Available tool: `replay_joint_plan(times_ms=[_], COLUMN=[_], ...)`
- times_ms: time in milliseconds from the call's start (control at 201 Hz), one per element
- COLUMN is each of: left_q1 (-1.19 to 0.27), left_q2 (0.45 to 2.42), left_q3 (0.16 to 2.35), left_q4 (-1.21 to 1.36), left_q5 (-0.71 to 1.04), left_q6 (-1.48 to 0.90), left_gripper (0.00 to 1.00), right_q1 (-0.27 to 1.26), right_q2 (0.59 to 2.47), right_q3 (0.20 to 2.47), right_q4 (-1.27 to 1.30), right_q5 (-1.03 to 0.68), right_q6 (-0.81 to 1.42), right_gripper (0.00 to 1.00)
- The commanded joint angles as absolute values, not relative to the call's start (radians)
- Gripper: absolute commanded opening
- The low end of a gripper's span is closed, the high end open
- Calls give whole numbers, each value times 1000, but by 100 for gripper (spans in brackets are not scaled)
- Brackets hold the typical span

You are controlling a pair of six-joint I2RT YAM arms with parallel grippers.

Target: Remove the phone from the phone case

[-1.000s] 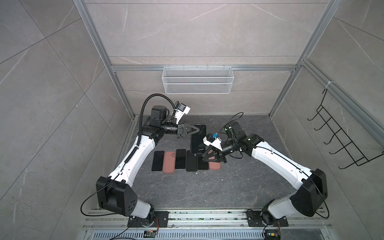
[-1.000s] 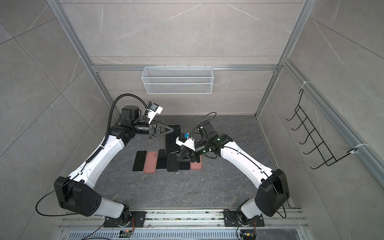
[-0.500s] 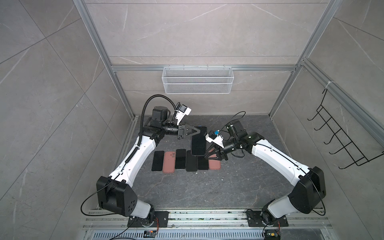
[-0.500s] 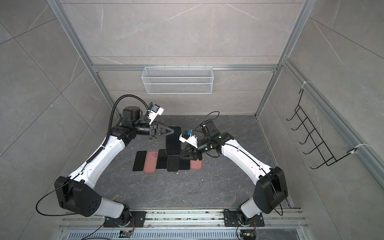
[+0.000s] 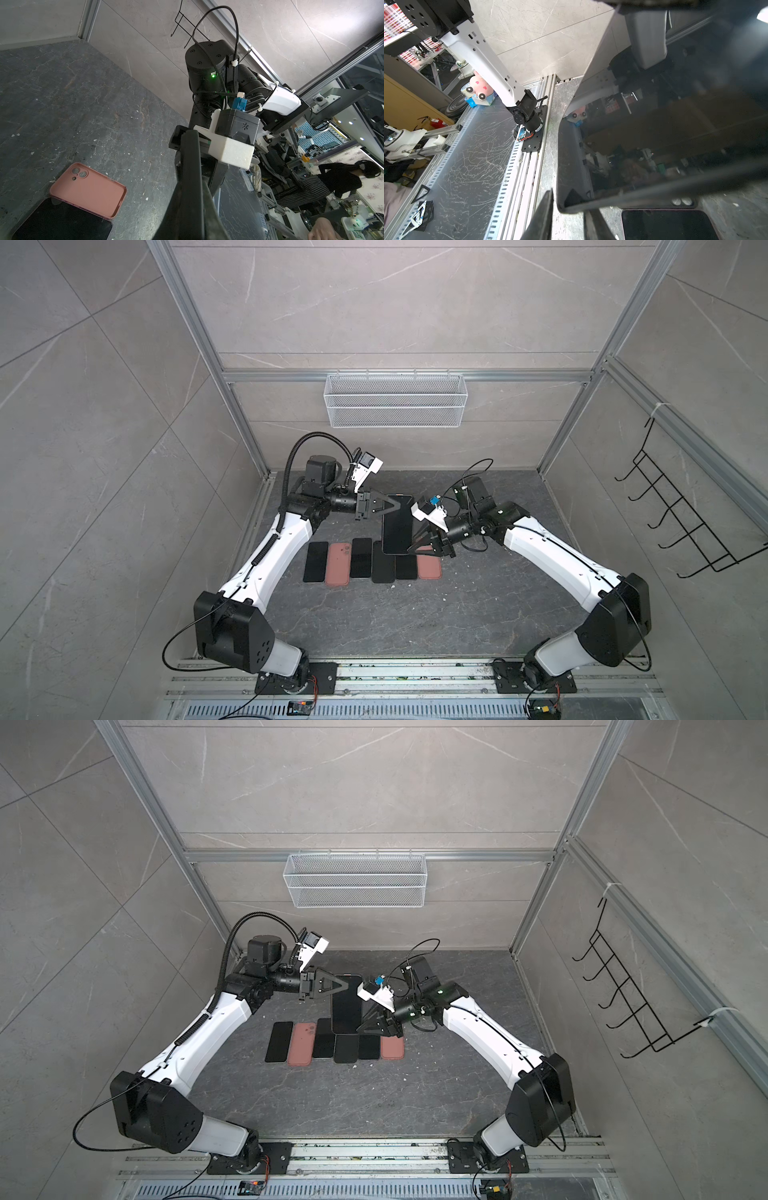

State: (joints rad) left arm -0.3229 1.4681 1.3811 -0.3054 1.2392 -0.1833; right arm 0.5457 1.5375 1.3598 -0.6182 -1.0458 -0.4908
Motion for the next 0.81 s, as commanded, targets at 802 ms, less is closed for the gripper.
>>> replay_joint_plan(times_ms=[802], left_q1=[-351], left_q2=[1529], left_q3=[1304], left_q4=[173], left_q5=[1160], left_q6=[-610], left_gripper=[0], right_q1=[621], right_q2=[1507], right_q3=[1309], right_q4=[-474], right_q5=[-1127], right_q6=[-634], right_gripper=[0])
